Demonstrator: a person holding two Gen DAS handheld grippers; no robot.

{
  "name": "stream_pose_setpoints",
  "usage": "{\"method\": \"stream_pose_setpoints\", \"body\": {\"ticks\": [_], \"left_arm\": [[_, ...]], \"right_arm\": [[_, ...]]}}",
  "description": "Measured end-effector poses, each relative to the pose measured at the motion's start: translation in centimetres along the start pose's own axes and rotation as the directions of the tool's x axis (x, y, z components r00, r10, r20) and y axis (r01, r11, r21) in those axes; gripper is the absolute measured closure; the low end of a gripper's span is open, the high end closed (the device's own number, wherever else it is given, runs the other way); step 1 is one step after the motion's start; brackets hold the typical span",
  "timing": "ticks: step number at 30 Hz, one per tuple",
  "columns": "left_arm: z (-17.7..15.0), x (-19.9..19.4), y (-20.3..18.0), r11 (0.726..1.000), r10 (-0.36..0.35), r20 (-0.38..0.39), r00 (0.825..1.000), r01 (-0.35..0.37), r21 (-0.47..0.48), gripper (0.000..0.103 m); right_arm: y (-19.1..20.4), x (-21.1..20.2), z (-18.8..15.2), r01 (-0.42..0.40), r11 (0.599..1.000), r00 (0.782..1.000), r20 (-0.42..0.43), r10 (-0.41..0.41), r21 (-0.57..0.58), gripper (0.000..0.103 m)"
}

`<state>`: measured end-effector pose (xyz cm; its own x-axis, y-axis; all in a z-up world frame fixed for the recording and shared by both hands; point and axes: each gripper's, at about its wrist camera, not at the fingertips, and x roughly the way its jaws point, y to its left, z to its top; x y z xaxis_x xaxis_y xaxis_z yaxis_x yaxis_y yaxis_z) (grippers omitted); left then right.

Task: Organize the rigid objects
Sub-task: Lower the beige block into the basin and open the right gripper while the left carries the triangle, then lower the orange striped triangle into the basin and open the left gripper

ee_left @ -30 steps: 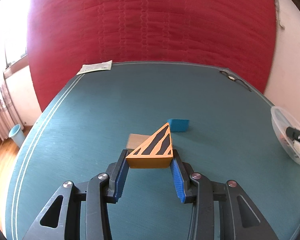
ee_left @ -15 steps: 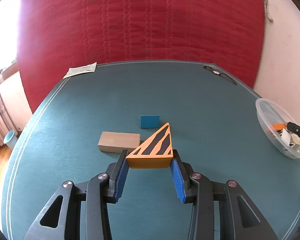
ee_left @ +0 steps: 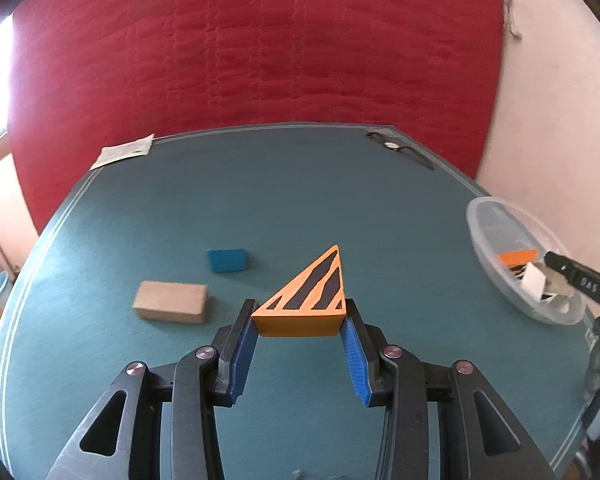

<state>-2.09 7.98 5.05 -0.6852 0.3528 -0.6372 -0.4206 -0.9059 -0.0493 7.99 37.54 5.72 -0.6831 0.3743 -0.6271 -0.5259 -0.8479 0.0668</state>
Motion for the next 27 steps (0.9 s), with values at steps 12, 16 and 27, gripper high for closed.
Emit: {"method": "stream_pose_setpoints", "body": {"ticks": [12, 16, 27], "left_arm": [[2.6, 1.4, -5.4, 0.994, -0.083, -0.003, 0.997, 0.083, 0.078, 0.060], [3.4, 2.0, -7.3, 0.987, -0.115, -0.005, 0.993, 0.115, 0.108, 0.060], [4.9, 4.1, -12.9, 0.959, -0.221, -0.041, 0.974, 0.225, 0.170, 0.060]], "right_arm": [[-0.9, 0.5, -0.5, -0.022, 1.000, 0.999, 0.028, 0.022, -0.010, 0.068], [-0.8, 0.4, -0.6, -0.016, 1.000, 0.999, 0.045, 0.017, -0.021, 0.068], [-1.0, -0.7, -0.3, -0.029, 0.999, 0.995, 0.095, 0.030, -0.018, 0.068]]}}
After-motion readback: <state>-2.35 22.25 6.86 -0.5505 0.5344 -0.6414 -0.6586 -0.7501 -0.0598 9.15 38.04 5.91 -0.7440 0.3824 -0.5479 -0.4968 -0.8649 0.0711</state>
